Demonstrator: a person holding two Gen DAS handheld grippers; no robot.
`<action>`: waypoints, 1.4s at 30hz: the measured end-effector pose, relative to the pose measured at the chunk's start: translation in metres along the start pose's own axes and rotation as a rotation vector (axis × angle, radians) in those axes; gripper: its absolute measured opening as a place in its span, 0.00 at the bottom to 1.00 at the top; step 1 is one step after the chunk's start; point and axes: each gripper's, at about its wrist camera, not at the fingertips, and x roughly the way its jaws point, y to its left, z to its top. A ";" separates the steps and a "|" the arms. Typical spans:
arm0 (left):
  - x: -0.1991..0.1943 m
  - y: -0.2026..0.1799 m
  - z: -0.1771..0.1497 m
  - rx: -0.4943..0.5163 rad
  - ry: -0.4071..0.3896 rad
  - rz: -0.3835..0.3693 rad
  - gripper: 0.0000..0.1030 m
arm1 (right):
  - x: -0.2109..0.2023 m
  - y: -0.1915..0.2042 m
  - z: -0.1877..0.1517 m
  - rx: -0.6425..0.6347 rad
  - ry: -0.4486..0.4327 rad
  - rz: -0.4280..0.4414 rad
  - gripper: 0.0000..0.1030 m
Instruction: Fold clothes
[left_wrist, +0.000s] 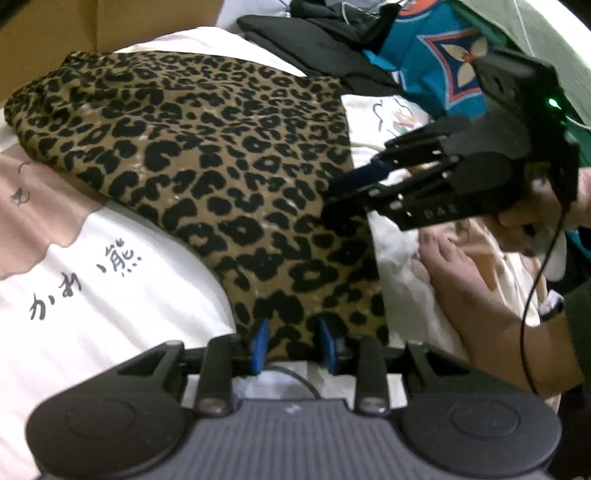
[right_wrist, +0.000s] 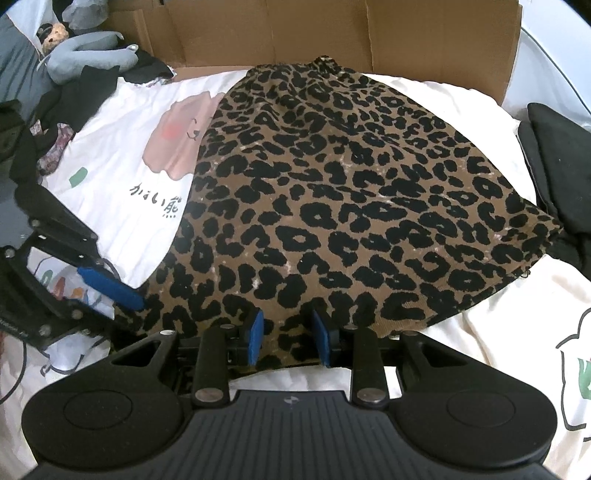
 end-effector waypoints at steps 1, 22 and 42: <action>0.000 -0.001 -0.001 0.003 0.003 0.001 0.32 | 0.000 0.000 0.000 -0.002 0.002 -0.002 0.35; -0.026 0.008 0.021 -0.216 0.062 0.058 0.49 | -0.026 -0.066 0.001 0.181 -0.075 -0.095 0.41; -0.044 0.012 0.034 -0.552 0.074 0.150 0.52 | -0.004 -0.196 -0.002 0.681 -0.283 -0.078 0.43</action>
